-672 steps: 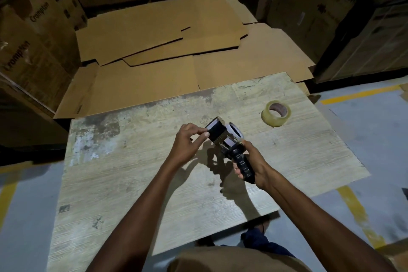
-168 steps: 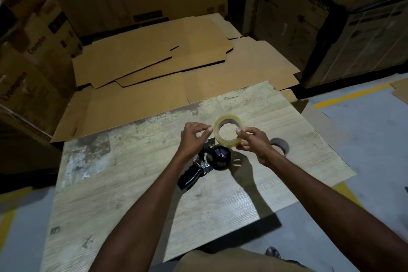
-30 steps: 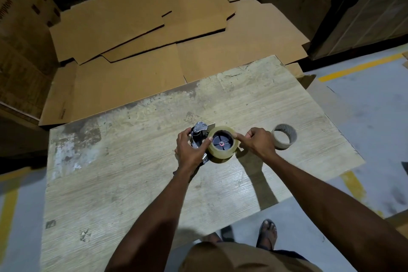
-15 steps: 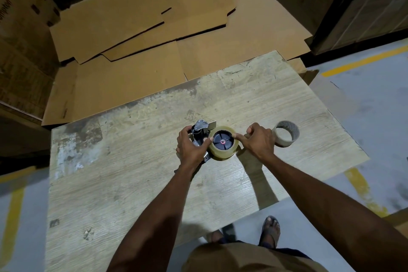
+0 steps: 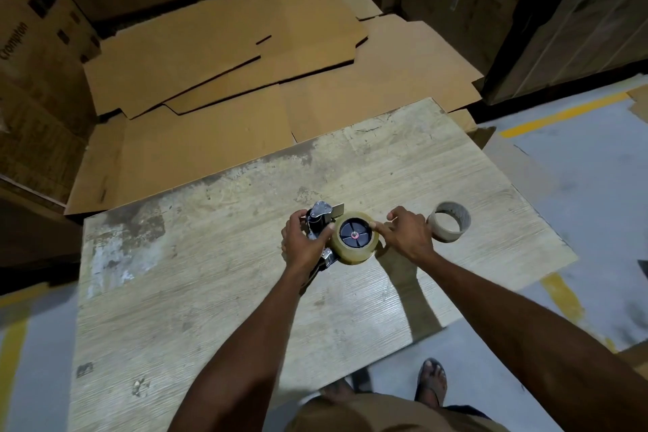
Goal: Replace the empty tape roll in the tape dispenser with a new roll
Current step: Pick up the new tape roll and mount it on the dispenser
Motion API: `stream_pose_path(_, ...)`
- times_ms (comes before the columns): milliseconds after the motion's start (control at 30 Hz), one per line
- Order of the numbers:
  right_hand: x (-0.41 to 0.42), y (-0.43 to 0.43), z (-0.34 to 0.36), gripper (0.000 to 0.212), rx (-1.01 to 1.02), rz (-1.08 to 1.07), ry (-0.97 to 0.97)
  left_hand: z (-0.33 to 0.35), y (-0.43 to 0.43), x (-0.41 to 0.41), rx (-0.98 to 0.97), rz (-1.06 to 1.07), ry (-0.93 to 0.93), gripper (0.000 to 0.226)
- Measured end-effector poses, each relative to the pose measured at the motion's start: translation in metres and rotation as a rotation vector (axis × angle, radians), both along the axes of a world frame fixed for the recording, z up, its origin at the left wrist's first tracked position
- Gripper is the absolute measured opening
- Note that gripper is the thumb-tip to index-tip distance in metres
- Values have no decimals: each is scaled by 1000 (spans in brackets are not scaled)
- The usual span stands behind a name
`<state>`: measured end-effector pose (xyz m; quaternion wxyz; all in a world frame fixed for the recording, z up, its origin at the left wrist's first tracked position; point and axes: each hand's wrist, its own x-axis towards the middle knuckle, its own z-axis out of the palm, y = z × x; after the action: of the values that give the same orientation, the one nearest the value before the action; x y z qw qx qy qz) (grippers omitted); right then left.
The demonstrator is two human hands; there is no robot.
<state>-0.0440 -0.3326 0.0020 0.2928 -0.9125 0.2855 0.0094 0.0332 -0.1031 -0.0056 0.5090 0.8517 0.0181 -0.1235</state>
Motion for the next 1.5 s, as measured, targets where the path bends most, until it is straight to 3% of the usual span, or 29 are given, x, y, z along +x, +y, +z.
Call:
stream_pose_path(167,-8,17,13,56,24,41,-150,0,29,3,-23,-52,0,66)
stream_pose_path(300,-14,21,17,53,4,112,-114,-1,58,2,31,-108,-76,51)
stream_pose_path(533,-13,29,31,80,-52,305,-59,-9,83,7,141,-245,-184,39)
stream_pose_path(600,-11,32,34,89,-65,343,-31,-9,85,8,107,-284,-168,41)
stream_pose_path(767,0,43,33,105,-90,442,68,-3,89,8,139,-382,-54,79)
stream_pose_path(900,8,41,33,115,-84,460,119,-11,97,7,143,-438,84,57)
stream_pose_path(1000,9,36,33,116,-67,448,134,-11,98,5,108,-448,135,53)
stream_pose_path(1100,5,35,27,113,-52,429,120,-6,96,3,96,-421,132,38)
stream_pose_path(1233,-2,35,29,105,-24,394,87,-2,95,0,112,-362,138,34)
stream_pose_path(1400,-21,62,24,49,27,125,-179,-2,102,-4,74,-285,67,28)
stream_pose_path(1500,-34,98,28,30,279,-40,-236,2,104,-2,-22,-233,63,18)
